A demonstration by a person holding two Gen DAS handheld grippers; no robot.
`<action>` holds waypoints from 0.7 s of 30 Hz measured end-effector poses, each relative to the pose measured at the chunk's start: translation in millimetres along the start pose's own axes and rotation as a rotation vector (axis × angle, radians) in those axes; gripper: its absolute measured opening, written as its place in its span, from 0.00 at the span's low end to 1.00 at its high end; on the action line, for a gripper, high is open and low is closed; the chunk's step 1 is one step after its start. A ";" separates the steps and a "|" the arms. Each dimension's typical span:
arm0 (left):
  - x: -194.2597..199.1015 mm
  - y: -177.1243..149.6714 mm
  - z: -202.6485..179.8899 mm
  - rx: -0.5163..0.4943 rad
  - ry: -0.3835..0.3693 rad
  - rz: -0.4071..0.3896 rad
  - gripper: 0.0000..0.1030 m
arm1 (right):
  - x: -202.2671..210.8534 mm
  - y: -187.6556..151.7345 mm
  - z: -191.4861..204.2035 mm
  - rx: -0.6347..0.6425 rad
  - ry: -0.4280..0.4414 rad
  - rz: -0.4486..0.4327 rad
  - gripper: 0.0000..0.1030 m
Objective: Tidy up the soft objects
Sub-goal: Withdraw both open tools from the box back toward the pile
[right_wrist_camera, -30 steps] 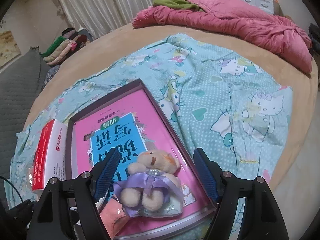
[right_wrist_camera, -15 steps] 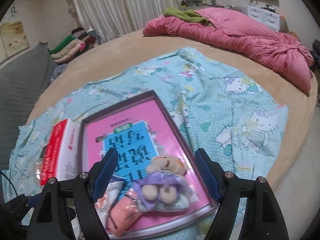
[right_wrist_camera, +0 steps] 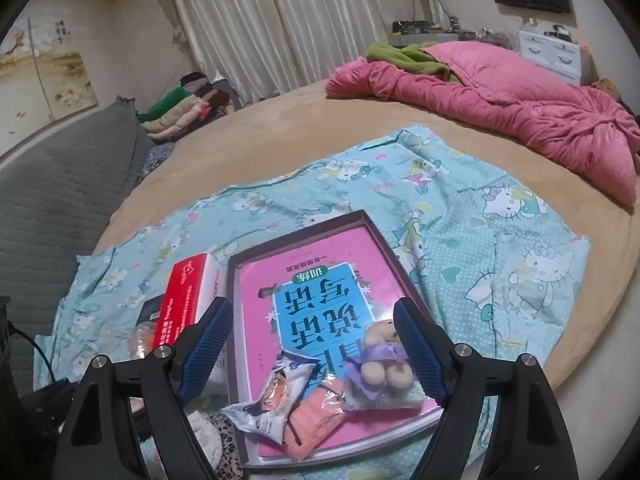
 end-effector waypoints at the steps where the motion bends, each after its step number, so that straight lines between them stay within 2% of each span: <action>1: 2.3 0.5 2.2 0.002 0.001 -0.002 0.77 | 2.8 0.0 3.6 0.004 0.005 0.001 0.81; 12: 31.4 1.2 21.1 0.026 0.003 -0.038 0.77 | 27.1 -1.5 36.6 0.065 0.045 0.000 0.81; 21: 55.5 -1.6 55.3 0.062 0.027 -0.059 0.77 | 45.0 -4.1 58.9 0.109 0.058 0.007 0.82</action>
Point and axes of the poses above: each gripper's, at about its wrist camera, not at the fingertips, and x roughly against the way its jaws point, z to its left, y to its top, the point moved 4 cm from there along -x, roughly the way its jaws point, and after that the axes turned 11 degrees about y, right-handed, at the moved point
